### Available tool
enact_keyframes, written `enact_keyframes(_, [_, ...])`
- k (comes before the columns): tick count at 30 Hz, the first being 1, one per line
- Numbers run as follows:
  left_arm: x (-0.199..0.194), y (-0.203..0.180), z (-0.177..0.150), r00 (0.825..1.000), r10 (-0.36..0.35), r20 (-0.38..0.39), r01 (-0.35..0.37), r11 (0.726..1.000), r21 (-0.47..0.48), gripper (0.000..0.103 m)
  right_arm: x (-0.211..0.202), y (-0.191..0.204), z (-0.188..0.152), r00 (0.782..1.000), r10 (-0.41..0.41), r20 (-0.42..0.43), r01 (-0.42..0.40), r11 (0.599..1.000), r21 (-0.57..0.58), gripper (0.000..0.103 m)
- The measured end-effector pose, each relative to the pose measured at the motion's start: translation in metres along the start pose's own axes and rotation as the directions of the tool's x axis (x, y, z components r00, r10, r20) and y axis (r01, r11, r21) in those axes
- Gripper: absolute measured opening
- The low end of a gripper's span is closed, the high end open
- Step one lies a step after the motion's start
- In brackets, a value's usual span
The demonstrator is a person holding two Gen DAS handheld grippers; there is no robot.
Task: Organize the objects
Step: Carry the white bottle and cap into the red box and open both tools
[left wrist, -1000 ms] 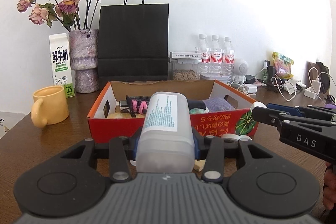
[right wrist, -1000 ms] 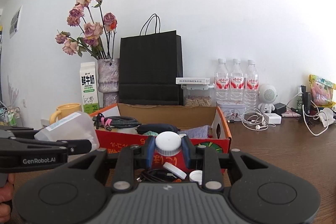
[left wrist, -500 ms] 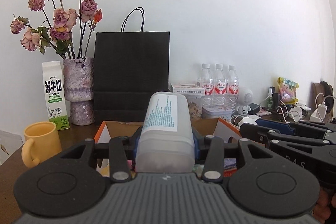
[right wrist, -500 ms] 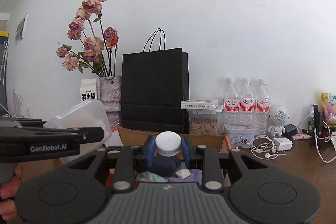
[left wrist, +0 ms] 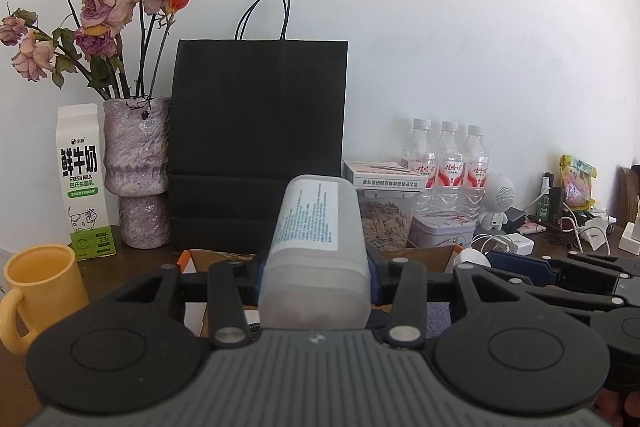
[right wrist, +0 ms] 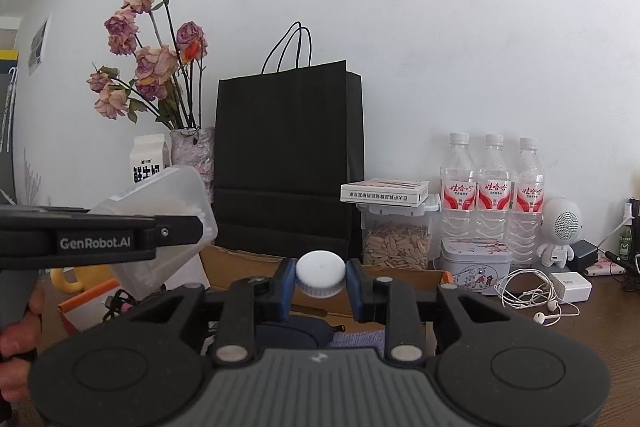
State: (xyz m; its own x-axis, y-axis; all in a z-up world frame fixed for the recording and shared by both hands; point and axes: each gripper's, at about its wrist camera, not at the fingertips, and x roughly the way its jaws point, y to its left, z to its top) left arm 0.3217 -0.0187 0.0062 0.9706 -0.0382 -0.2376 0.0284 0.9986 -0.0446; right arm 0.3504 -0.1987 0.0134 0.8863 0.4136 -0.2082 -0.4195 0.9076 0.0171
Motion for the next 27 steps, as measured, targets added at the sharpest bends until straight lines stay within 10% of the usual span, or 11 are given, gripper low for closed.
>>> enact_keyframes(16, [0.025,0.007,-0.023,0.999,-0.003,-0.044,0.001,0.999,-0.032,0.053,0.026,-0.023,-0.010,0.997,-0.002,-0.074,0.002,1.000,0.007,0.027])
enact_keyframes(19, [0.018,0.008,-0.023,1.000,0.008,-0.005,-0.008,0.999,-0.050,0.102,0.022,-0.021,-0.011,0.998,-0.009,-0.065,0.009,1.000,0.006,0.064])
enact_keyframes(21, [0.012,0.007,-0.022,0.998,0.028,0.047,-0.025,0.998,-0.051,0.103,0.017,-0.018,-0.011,0.999,-0.019,-0.037,0.019,1.000,-0.003,0.090])
enact_keyframes(27, [0.007,0.006,-0.022,0.996,0.048,0.077,-0.043,0.997,-0.071,0.103,0.012,-0.014,-0.010,0.999,-0.024,-0.023,0.024,1.000,-0.012,0.093])
